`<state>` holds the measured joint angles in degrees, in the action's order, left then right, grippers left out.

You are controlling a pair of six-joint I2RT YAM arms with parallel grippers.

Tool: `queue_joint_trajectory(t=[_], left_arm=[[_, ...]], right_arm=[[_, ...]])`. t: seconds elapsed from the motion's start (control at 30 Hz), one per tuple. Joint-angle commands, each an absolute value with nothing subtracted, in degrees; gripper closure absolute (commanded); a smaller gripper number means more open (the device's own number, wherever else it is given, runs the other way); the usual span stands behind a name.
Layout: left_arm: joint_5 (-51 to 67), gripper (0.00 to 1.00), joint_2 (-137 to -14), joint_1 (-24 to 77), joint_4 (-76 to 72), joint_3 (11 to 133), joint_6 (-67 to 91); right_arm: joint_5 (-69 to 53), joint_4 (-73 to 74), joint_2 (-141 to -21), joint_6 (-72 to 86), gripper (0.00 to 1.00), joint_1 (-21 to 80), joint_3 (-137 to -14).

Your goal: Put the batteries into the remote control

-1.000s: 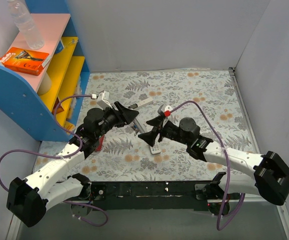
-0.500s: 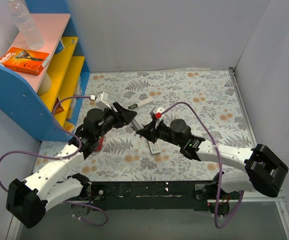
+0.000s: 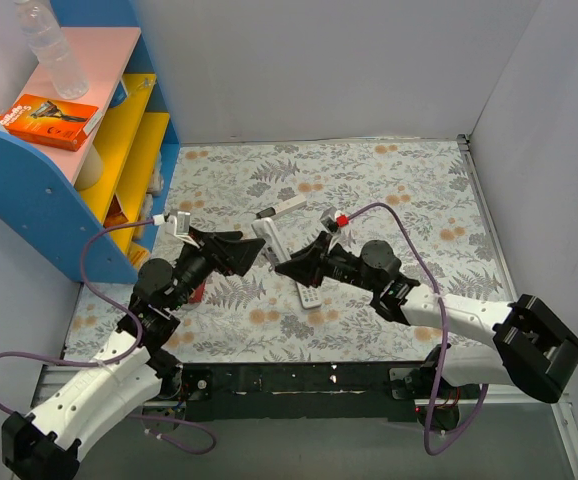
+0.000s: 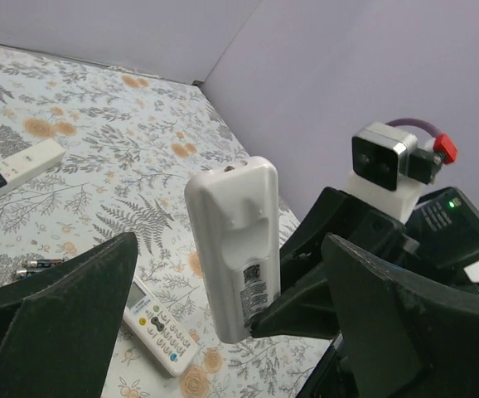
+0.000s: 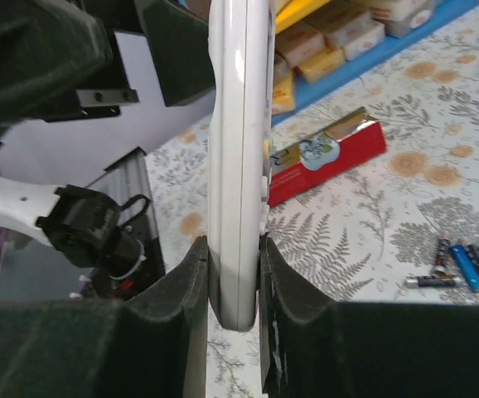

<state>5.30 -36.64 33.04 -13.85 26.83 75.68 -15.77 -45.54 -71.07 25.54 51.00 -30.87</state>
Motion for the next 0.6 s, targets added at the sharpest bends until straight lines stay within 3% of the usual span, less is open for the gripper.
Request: queue_joint_trajectory(t=[0.0, 0.27, 0.57], left_arm=[[12.5, 0.07, -36.3, 32.3, -24.4, 22.8, 74.9], [20.7, 0.1, -40.1, 31.8, -39.2, 19.6, 79.6], [25.1, 0.32, -43.1, 29.7, -48.7, 17.9, 85.2]], right_arm=[[-26.2, -62.3, -70.6, 36.8, 0.99, 49.1, -28.7], [-32.9, -74.0, -73.9, 47.0, 0.99, 47.9, -27.2], [-36.1, -76.6, -76.0, 49.2, 0.99, 47.9, -27.5]])
